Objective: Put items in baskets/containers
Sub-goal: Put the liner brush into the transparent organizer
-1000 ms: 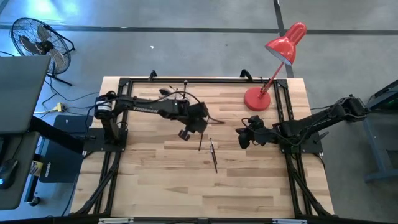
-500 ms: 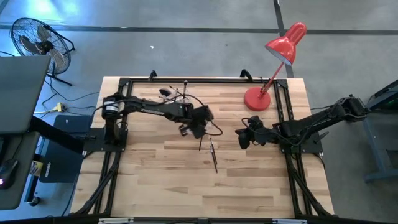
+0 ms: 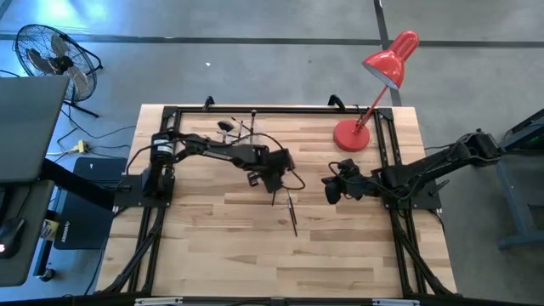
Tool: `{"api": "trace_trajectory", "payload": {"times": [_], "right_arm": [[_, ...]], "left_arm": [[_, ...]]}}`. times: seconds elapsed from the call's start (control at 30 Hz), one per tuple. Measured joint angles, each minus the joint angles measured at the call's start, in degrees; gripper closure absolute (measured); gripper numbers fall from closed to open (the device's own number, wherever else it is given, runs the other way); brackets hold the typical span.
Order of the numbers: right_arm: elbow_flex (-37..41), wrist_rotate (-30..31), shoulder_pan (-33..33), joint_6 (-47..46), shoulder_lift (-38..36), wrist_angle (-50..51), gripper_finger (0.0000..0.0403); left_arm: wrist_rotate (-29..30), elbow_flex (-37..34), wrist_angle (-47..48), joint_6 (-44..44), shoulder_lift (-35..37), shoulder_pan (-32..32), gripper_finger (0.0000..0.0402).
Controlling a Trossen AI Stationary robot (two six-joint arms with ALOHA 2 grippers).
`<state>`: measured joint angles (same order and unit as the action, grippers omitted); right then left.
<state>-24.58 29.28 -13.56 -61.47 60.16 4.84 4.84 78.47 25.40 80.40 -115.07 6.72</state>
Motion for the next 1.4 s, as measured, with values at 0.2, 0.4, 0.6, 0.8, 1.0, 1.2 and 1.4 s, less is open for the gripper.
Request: {"api": "trace_trajectory", "payload": {"times": [0.2, 0.4, 0.6, 0.8, 1.0, 1.2, 1.4], "right_arm": [[0.0, -0.33, -0.05, -0.05, 0.37, 0.01, 0.0402], [0.0, -0.33, -0.05, -0.05, 0.44, 0.02, 0.0402], [0.0, -0.33, -0.05, -0.02, 0.57, 0.02, 0.0402], [0.0, -0.23, -0.05, 0.39, 0.77, 0.07, 0.0402], [0.0, -0.31, -0.05, 0.41, 0.83, 0.15, 0.0402], [0.0, -0.31, -0.05, 0.41, 0.85, -0.02, 0.0398], [0.0, -1.32, -0.05, 0.41, 0.85, -0.02, 0.0392]], "left_arm": [[0.2, -0.1, -0.13, 2.97, -1.46, -0.66, 0.0319], [0.84, 0.16, 1.18, 2.71, -2.43, -1.58, 0.0319], [2.57, 0.02, 0.07, -10.87, -2.57, -1.47, 0.0319], [3.35, 6.01, 0.54, -30.93, -2.52, 0.76, 0.0318], [-1.77, 19.21, 13.59, -56.54, -2.26, 5.07, 0.0318], [-11.9, 23.75, 24.09, -67.23, -0.39, 8.17, 0.0318], [-9.56, 14.83, 19.95, -71.04, 5.62, 6.84, 0.0318]]}}
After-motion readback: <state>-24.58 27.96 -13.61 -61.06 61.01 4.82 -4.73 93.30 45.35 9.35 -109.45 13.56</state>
